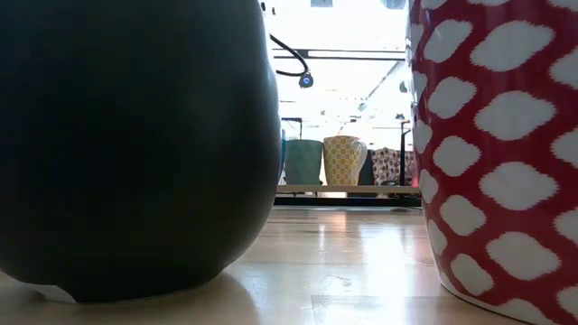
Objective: Place coffee mugs
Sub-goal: Put the yellow patterned mug on the shelf
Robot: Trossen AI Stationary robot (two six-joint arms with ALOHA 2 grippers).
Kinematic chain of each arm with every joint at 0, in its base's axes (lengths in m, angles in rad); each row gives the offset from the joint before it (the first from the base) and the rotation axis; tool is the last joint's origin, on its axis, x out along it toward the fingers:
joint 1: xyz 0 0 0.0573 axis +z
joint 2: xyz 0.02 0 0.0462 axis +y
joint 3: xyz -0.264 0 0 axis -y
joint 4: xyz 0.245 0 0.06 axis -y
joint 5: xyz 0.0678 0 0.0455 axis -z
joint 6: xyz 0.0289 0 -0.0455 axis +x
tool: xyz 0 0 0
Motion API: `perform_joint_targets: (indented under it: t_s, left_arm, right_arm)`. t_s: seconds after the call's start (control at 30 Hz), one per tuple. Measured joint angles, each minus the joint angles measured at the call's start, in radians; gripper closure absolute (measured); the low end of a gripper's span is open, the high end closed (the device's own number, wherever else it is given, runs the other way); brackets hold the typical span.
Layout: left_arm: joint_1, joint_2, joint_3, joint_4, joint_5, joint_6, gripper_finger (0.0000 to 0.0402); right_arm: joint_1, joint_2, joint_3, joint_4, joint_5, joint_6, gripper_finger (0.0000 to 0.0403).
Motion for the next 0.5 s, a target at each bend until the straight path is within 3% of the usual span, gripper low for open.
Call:
perform_joint_targets:
  t_s: [0.33, 0.5]
  left_arm:
    - [0.0, 0.003, 0.0, 0.043, -0.002, -0.008, 0.0203]
    - [0.0, 0.003, 0.0, 0.042, -0.002, -0.029, 0.0226]
  right_arm:
    - [0.0, 0.0, 0.001, -0.018, 0.0, -0.052, 0.0304]
    - [0.0, 0.0, 0.001, -0.02, 0.0, -0.08, 0.0304]
